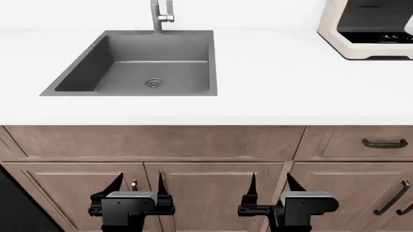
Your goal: Move the drinks to the dining counter.
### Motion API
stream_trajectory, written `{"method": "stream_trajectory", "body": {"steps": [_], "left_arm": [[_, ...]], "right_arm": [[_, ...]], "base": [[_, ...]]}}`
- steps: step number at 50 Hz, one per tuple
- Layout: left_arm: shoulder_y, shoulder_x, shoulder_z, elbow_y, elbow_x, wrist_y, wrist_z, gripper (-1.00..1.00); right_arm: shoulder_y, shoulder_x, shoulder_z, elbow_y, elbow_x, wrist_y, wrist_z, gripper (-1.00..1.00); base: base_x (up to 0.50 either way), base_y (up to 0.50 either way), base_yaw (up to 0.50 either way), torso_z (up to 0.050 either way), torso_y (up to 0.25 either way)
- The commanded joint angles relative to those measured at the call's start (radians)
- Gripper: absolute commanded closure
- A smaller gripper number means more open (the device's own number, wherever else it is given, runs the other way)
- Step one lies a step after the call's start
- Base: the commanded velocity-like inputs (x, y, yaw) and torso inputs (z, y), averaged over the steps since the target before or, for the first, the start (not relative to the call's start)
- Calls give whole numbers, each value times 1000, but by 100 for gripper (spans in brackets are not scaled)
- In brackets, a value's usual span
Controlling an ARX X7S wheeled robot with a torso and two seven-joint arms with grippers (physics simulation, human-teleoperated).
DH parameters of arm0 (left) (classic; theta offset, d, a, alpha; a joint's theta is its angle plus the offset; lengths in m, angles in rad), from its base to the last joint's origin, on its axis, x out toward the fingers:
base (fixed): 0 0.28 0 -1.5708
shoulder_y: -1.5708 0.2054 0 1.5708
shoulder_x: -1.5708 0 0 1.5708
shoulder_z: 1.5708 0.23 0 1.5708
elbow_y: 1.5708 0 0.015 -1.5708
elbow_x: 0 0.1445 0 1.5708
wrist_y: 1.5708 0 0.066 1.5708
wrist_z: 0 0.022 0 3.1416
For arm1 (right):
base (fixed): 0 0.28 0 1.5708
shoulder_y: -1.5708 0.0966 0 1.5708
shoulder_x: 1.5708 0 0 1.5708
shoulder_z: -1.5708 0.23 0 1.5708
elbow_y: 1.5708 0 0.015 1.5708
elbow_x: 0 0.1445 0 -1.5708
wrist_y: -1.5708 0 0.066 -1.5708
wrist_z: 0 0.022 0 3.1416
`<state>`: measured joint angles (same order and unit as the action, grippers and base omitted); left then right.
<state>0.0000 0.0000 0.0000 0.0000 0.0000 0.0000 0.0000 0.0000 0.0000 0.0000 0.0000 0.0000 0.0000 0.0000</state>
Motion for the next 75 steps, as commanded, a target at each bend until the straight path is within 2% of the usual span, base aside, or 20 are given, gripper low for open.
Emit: {"method": "stream_trajectory", "body": {"steps": [1, 9, 11, 27, 47, 75], "left_arm": [[-11, -15, 18, -9, -22, -6, -13, -100], [-10, -43, 56, 1, -35, -17, -40, -100], [-11, -48, 62, 2, -38, -20, -44, -100], [-9, -72, 85, 8, -77, -28, -66, -100], [-13, -96, 123, -5, -72, -21, -101, -100], [-18, -123, 158, -6, -83, -29, -138, -100]], "right_arm": [[6, 15, -9, -6, 32, 8, 18, -100], [11, 39, -43, -7, 15, 8, 70, -100], [16, 35, -22, -15, 69, 31, 70, -100], [17, 65, -63, -5, 105, 36, 97, -100], [24, 89, -94, 5, 154, 49, 97, -100], [26, 117, -119, 6, 167, 54, 151, -100]], "base": [[0, 0, 0, 0, 0], [-13, 0, 0, 0, 0], [-279, 0, 0, 0, 0], [-480, -23, 0, 0, 0], [-324, -476, 0, 0, 0], [-27, -500, 0, 0, 0]]}}
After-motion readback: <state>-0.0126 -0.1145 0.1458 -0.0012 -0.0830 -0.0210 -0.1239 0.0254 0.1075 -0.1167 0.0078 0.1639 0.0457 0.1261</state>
